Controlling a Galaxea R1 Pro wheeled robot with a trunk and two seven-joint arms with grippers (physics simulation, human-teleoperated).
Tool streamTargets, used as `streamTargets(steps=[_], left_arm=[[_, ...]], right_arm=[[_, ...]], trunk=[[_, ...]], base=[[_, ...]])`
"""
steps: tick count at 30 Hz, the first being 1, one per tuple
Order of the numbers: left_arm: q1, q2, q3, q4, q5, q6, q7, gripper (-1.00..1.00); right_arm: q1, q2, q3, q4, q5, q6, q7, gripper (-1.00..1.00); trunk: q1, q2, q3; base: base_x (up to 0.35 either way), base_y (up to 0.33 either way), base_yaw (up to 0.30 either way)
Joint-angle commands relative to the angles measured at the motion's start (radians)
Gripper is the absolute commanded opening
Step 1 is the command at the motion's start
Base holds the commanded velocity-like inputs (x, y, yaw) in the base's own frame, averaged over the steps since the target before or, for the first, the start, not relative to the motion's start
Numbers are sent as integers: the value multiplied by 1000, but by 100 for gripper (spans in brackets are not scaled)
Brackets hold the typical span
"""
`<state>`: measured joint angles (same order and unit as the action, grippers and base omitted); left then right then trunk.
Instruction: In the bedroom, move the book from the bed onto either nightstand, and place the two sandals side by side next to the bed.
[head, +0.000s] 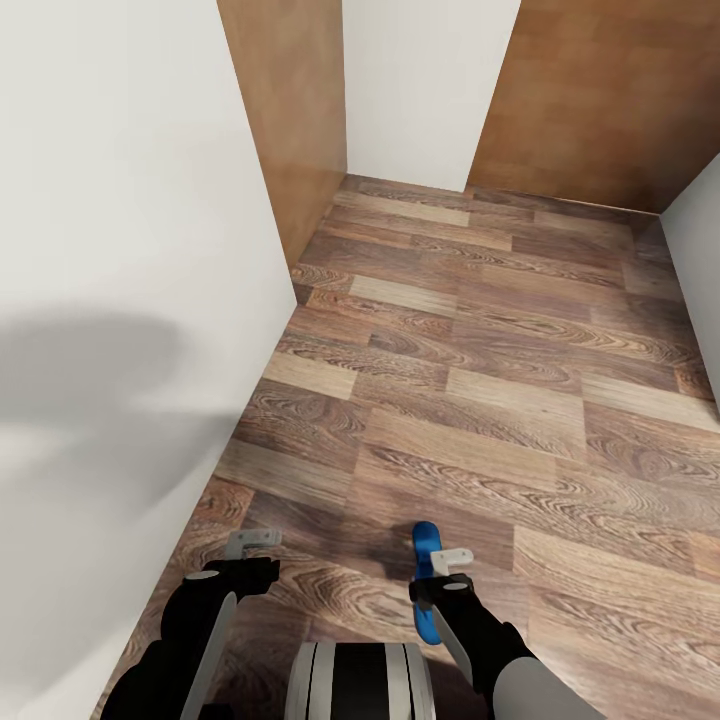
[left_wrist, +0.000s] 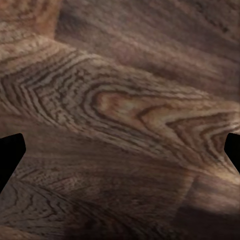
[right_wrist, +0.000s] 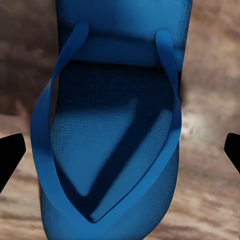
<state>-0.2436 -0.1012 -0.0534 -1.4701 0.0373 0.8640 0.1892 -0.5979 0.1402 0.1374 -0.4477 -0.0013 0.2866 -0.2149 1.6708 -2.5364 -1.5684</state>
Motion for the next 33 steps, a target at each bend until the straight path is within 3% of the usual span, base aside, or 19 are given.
streamTargets(steps=[1,18,23,33], left_arm=[[0,0,-1,-1,4,4,6,100],[0,0,-2,-1,2,4,4,100],[0,0,-2,2,1,0,4,100],[0,0,-18,22,0,-23,6,100]], right_arm=[[0,-1,7,-2,0,8,-6,100],[-12,1,7,-1,0,9,-5,100],[-12,1,8,-1,-1,9,-5,100],[-13,3,8,1,-2,9,-5,100]], trunk=[[0,0,-1],[0,0,-1],[2,-1,-20],[2,-1,-20]], base=[[0,0,0],[0,0,0],[0,0,0],[0,0,0]])
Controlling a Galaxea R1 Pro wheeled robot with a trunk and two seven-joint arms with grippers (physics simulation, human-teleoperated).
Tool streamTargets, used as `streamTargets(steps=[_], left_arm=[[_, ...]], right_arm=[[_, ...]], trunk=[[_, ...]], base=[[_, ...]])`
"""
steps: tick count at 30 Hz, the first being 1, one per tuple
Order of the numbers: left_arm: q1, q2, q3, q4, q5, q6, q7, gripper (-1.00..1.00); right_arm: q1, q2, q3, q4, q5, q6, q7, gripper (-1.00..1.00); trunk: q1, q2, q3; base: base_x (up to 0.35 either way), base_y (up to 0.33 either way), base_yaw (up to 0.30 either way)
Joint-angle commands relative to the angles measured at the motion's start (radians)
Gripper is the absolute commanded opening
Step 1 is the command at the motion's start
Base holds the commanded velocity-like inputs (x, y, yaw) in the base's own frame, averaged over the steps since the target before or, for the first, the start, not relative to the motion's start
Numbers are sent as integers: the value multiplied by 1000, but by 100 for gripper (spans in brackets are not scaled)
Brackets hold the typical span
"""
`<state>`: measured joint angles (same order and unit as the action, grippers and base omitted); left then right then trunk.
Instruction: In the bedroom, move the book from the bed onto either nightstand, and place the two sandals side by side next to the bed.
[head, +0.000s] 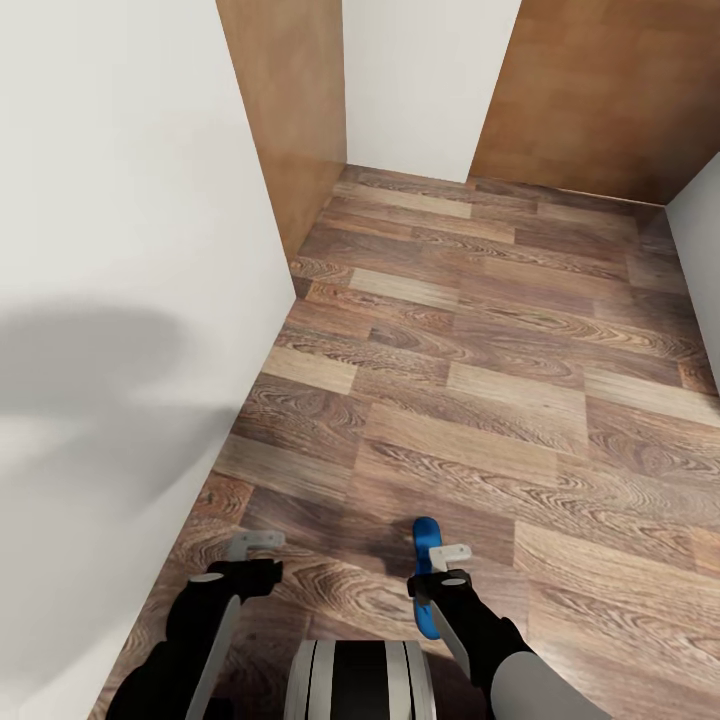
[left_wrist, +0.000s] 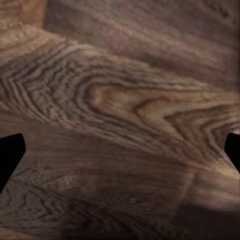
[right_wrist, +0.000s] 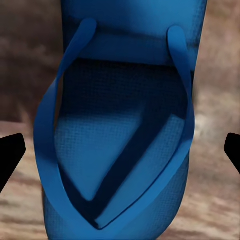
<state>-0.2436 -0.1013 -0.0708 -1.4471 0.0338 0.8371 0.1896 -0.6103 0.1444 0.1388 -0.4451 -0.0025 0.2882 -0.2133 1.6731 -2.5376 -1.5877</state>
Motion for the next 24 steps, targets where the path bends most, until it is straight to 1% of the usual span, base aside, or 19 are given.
streamTargets(steps=[1,5,13,17,24], left_arm=[[0,0,-1,-1,4,4,6,100],[0,0,-15,2,4,1,7,100],[0,0,-22,3,5,-1,10,100],[0,0,-24,3,6,-1,10,100],[0,0,-25,4,6,-1,10,100]], right_arm=[[0,-1,7,-2,0,8,-6,100],[0,0,7,-1,0,8,-6,100],[0,0,7,-1,0,8,-6,100],[0,-1,7,-1,0,8,-6,100],[0,-2,7,-1,1,8,-6,100]], trunk=[[0,0,-1],[0,0,-1],[0,0,-1],[2,-1,-16],[2,-1,-16]], base=[[0,0,0],[0,0,0],[0,0,0],[0,0,0],[0,0,0]])
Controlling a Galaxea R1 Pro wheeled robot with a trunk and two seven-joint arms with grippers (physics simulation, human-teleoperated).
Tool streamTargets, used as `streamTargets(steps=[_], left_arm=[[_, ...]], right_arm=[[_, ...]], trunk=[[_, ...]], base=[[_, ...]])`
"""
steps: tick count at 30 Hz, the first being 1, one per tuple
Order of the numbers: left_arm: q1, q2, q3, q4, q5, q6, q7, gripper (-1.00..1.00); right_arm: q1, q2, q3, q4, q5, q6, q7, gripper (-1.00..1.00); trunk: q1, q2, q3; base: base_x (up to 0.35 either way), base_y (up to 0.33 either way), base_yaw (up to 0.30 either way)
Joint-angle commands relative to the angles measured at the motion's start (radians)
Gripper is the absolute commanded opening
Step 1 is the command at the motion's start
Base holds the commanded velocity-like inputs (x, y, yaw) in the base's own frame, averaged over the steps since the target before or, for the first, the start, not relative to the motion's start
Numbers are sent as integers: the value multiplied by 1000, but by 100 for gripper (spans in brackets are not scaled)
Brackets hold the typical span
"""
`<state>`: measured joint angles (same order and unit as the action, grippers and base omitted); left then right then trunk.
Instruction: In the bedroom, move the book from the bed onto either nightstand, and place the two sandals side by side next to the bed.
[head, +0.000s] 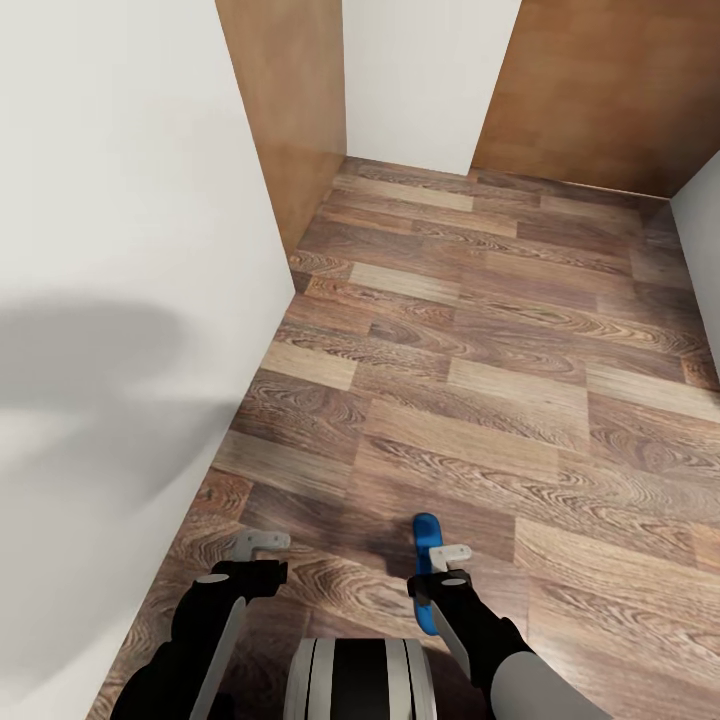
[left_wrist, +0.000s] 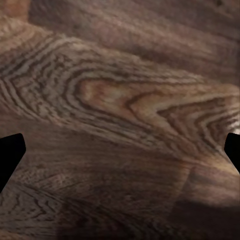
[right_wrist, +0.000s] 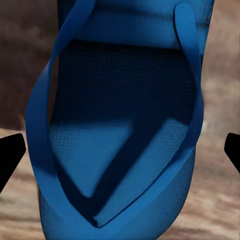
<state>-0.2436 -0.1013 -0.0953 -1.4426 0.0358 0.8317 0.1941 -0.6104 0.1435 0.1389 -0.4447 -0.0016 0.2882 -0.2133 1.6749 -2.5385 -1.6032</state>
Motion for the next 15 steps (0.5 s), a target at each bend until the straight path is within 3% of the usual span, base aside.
streamTargets(steps=[1,7,8,15], left_arm=[[0,0,-1,-1,4,4,6,100],[0,0,0,-1,4,4,5,100],[0,0,-1,-1,4,4,4,100],[0,0,-1,-1,4,4,5,100]], right_arm=[[0,0,7,-2,0,8,-6,100],[0,0,7,-2,0,8,-6,100],[0,0,7,-2,0,8,-6,-100],[0,-1,7,1,0,8,-6,-100]], trunk=[[0,0,-1],[0,0,-1],[0,0,-1],[0,0,-1]], base=[[0,0,0],[0,0,0],[0,0,0],[0,0,0]])
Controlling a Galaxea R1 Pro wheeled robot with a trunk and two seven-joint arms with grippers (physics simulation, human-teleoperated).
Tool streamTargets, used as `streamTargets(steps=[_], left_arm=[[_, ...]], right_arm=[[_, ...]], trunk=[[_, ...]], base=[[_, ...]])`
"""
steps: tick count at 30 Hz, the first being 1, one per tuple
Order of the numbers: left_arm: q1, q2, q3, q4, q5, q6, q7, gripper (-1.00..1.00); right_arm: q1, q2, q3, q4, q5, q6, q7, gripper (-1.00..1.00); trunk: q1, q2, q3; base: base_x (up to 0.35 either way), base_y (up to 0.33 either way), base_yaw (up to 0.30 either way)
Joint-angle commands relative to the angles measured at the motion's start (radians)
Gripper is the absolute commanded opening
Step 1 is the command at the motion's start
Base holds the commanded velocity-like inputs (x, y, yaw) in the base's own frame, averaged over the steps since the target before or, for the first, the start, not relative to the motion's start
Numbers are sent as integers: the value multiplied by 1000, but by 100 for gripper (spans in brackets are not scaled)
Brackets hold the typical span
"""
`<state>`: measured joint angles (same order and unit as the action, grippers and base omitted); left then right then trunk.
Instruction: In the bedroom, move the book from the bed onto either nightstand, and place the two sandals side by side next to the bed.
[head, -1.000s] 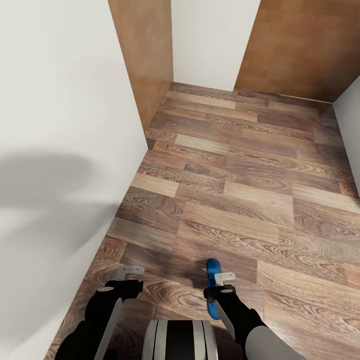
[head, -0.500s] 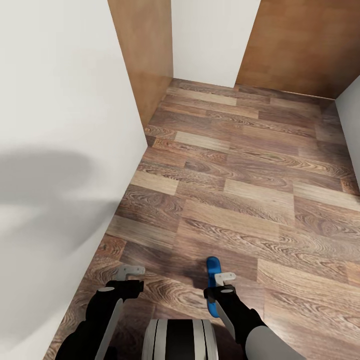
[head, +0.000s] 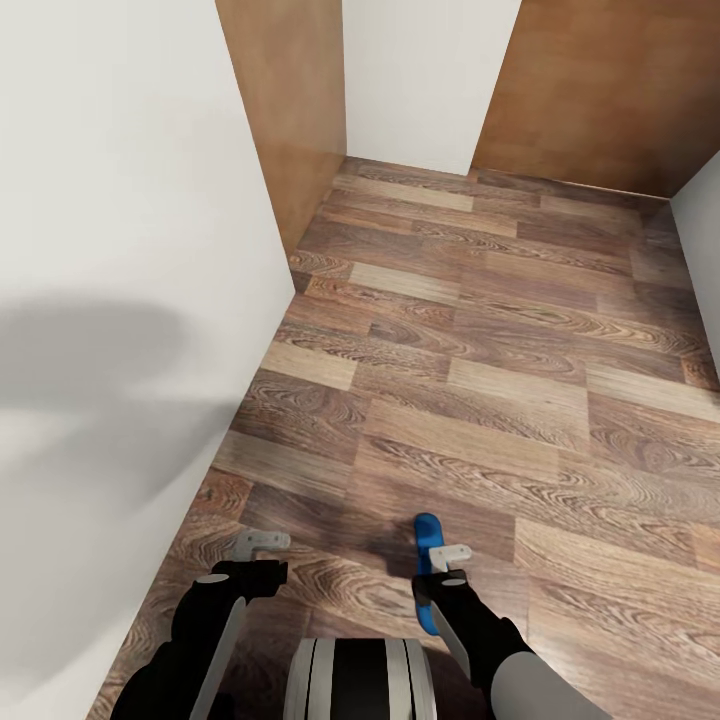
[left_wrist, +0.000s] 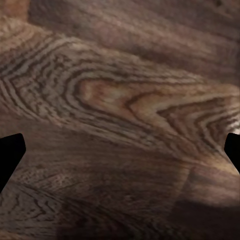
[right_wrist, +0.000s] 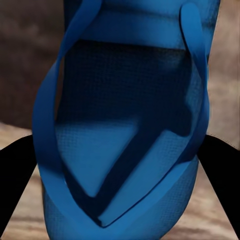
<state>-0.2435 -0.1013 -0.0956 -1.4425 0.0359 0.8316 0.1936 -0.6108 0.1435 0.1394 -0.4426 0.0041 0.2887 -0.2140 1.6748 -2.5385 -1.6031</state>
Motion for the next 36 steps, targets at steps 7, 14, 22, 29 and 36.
streamTargets(steps=[7,14,22,29,36], left_arm=[[0,1,-1,-1,5,4,6,100],[0,0,-1,-1,7,4,7,100],[0,0,-1,-1,6,4,7,100],[0,0,-1,-1,3,3,7,100],[0,0,-1,-1,3,3,7,100]], right_arm=[[-3,-1,6,9,-6,7,-5,-100],[-7,-2,6,23,-6,6,-6,-100],[-7,-3,5,27,-6,6,-5,-100],[-7,-7,4,27,-6,5,-5,-100],[-7,-9,3,27,-6,4,-5,-100]], trunk=[[0,0,-1],[0,0,-1],[-2,1,15],[-5,2,42],[-8,4,69]], base=[[0,0,0],[0,0,0],[0,0,0],[0,0,0],[0,0,0]])
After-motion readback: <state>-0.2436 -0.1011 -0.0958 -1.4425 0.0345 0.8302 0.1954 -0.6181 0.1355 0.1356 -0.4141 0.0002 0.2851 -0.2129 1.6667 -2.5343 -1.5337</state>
